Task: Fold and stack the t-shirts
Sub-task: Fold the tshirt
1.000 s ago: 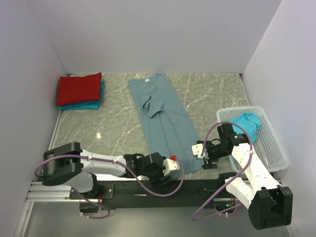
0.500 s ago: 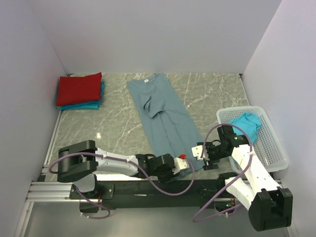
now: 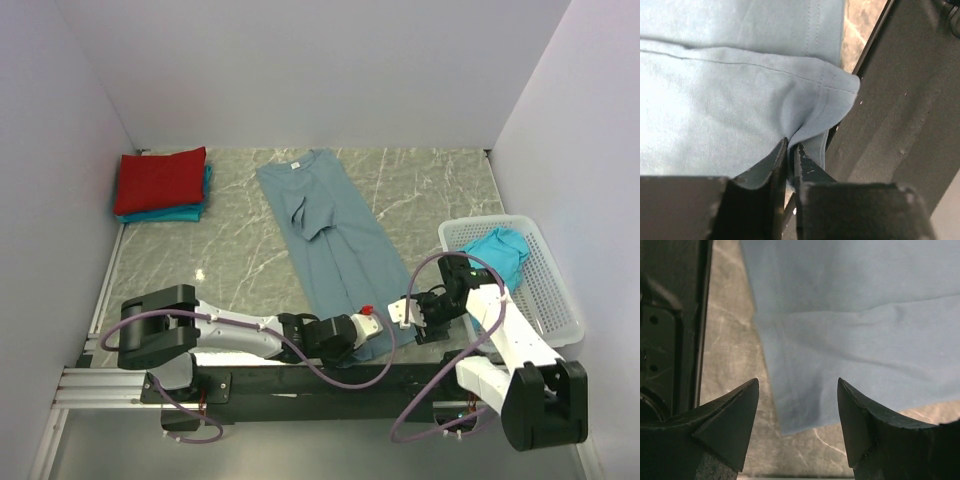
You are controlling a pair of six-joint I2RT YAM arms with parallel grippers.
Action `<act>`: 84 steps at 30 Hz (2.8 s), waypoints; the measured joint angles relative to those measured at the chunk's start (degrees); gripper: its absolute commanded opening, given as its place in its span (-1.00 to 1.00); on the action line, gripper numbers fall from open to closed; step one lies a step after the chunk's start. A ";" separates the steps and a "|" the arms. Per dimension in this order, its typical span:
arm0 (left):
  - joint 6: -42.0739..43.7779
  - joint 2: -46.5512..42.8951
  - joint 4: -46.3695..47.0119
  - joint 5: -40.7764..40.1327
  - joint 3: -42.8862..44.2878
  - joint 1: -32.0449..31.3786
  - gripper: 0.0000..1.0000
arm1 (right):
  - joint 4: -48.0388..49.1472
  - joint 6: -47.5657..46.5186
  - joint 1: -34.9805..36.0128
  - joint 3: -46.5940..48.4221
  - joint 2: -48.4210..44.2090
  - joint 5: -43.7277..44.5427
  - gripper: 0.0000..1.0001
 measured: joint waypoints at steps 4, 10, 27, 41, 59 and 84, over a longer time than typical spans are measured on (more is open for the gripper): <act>-2.56 -1.16 -0.98 0.07 -0.76 -0.22 -0.17 | -0.92 -3.26 0.00 0.17 3.91 1.51 0.39; -4.92 -3.80 -5.51 -0.57 -1.25 -1.55 0.09 | -1.44 -5.53 0.04 0.50 5.60 2.36 0.39; -4.76 -7.82 -9.70 -2.91 -0.87 -6.99 0.14 | -3.39 -2.60 -0.33 4.37 3.87 -3.43 0.37; -3.19 2.27 -10.38 -8.26 5.44 -7.34 -0.33 | -3.54 -1.31 -1.46 4.37 2.93 -4.52 0.36; -9.88 -2.38 -13.20 -12.28 2.27 -8.96 -0.99 | -5.75 -6.64 -1.53 4.33 3.58 2.95 0.13; -11.52 -7.54 -9.97 -6.71 1.60 -3.74 -0.99 | 3.13 -6.01 14.45 -3.54 5.51 13.35 0.05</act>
